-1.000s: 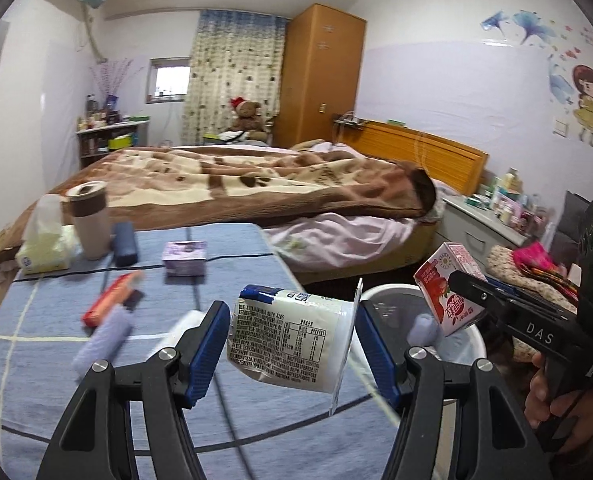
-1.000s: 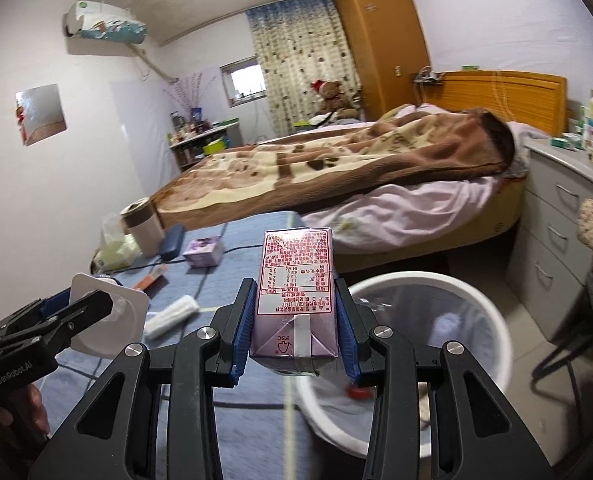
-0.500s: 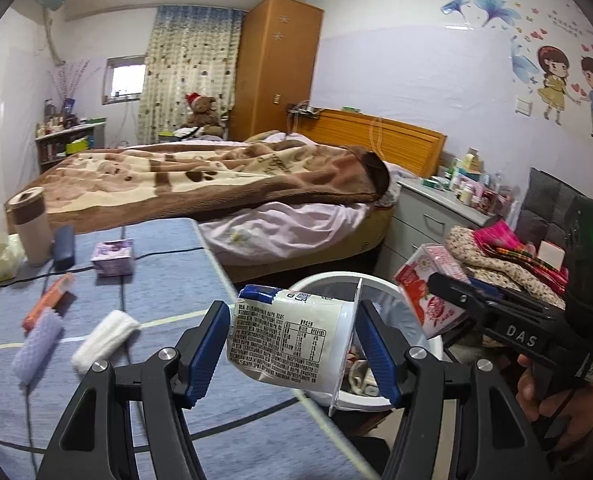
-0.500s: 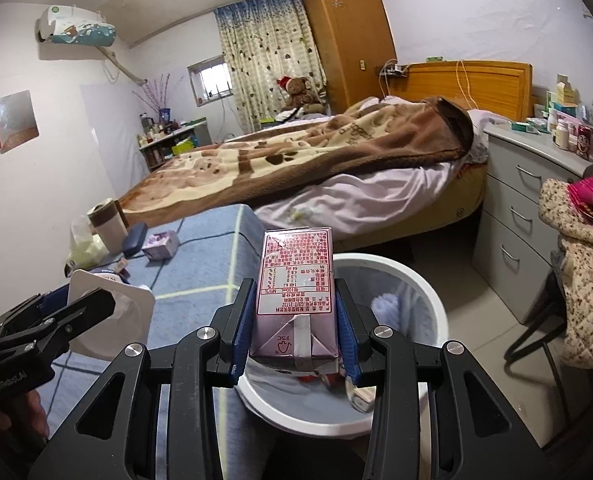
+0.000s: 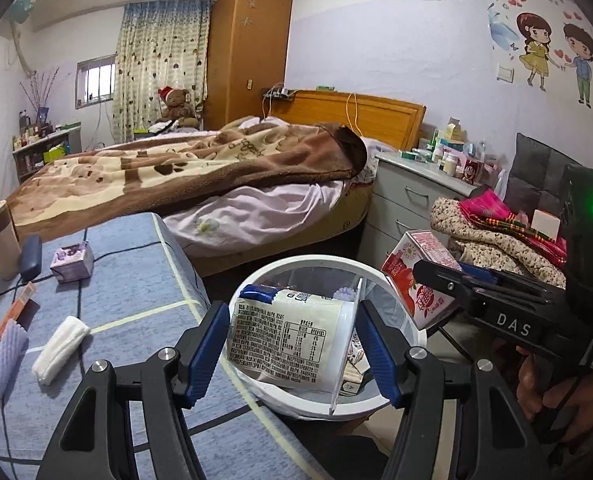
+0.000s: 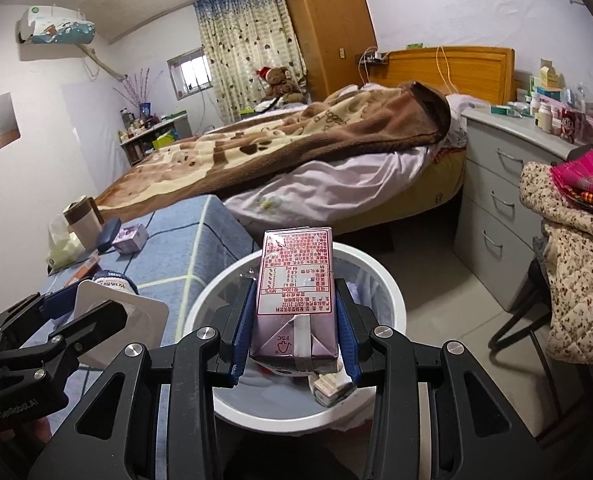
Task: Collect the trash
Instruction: 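Carry the yogurt cup and carton over the bin and open both grippers, then move both tools back over the bed toward the foam sleeve and white cloth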
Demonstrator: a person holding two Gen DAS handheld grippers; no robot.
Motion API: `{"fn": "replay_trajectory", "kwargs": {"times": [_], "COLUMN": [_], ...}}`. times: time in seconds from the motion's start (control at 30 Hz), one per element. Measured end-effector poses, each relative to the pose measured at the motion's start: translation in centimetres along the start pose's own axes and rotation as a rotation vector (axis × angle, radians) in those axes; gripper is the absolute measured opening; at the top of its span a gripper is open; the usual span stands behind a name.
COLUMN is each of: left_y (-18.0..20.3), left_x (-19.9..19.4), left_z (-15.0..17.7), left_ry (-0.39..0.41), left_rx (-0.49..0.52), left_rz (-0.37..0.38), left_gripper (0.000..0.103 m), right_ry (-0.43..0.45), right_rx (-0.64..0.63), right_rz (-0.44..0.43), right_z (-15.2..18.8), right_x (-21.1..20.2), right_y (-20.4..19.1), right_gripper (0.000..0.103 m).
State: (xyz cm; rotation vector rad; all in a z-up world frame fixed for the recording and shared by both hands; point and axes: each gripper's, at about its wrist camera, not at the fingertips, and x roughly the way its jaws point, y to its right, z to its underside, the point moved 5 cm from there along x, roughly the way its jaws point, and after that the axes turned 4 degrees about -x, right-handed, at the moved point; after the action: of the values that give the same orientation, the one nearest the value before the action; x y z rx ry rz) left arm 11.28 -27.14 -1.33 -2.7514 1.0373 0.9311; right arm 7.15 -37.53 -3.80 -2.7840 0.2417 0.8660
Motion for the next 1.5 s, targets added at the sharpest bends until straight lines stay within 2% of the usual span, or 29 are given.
{"fn": "replay_trajectory", "kwargs": {"times": [0.4, 0.57, 0.7, 0.77, 0.83, 1.13, 1.5], "left_y": [0.4, 0.4, 0.5, 0.6, 0.6, -0.4, -2.7], "left_x": [3.9, 4.5, 4.6, 4.6, 4.6, 3.5, 0.7], "left_z": [-0.1, -0.1, -0.1, -0.2, -0.4, -0.6, -1.2], "left_ry": [-0.060, -0.067, -0.068, -0.071, -0.066, -0.050, -0.009], "left_rx": [-0.053, -0.045, -0.047, -0.047, -0.051, -0.074, -0.094], "left_rz": [0.039, 0.036, 0.042, 0.043, 0.045, 0.029, -0.019], "left_gripper": [0.065, 0.066, 0.073, 0.073, 0.073, 0.075, 0.075], "right_ry": [-0.073, -0.092, -0.097, -0.096, -0.090, -0.058, -0.015], "right_rx": [0.002, -0.009, -0.011, -0.012, -0.004, 0.027, 0.013], "right_rz": [0.018, 0.034, 0.038, 0.048, 0.055, 0.055, 0.022], "right_z": [0.5, 0.7, 0.7, 0.6, 0.5, 0.0, -0.9], "right_x": [2.4, 2.8, 2.9, 2.9, 2.8, 2.2, 1.5], "right_y": [1.2, 1.5, 1.5, 1.6, 1.9, 1.9, -0.1], "right_gripper": [0.039, 0.039, 0.039, 0.043, 0.064, 0.065, 0.065]}}
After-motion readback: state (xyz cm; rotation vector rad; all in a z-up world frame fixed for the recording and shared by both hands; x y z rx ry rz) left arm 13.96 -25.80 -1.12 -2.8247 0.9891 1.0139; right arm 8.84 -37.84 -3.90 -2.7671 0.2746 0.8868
